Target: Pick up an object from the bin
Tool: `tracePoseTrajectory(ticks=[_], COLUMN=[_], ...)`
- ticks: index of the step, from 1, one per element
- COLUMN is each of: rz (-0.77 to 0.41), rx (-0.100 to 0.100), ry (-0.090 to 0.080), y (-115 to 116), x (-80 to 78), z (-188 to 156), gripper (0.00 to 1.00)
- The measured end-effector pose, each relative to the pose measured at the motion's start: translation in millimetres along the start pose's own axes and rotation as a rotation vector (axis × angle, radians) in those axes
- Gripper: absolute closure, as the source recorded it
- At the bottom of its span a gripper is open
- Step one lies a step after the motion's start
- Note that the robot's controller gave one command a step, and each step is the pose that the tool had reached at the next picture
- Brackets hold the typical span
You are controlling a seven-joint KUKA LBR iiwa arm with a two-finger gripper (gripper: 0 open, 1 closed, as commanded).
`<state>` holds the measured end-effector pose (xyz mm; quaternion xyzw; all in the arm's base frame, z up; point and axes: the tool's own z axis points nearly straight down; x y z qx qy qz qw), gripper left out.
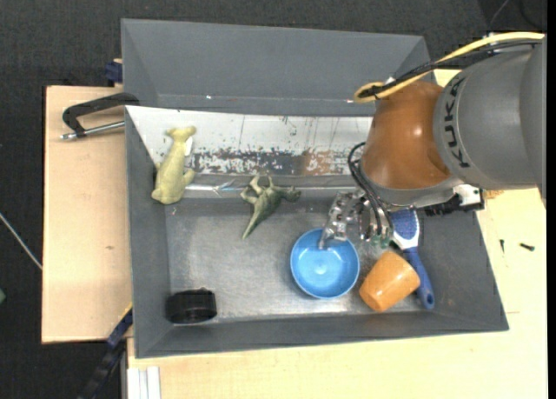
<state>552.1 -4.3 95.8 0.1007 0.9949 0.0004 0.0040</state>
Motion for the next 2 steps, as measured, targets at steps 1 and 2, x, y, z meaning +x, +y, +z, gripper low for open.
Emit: tracePoseTrajectory(ticks=[1,2], rz=[-0.001,-0.003], rx=[-0.002,-0.002], ry=[-0.003,-0.002], y=[1.0,2.3], x=[-2.7,-4.8], z=[-46.1,-78.7], gripper=[1.00,1.00])
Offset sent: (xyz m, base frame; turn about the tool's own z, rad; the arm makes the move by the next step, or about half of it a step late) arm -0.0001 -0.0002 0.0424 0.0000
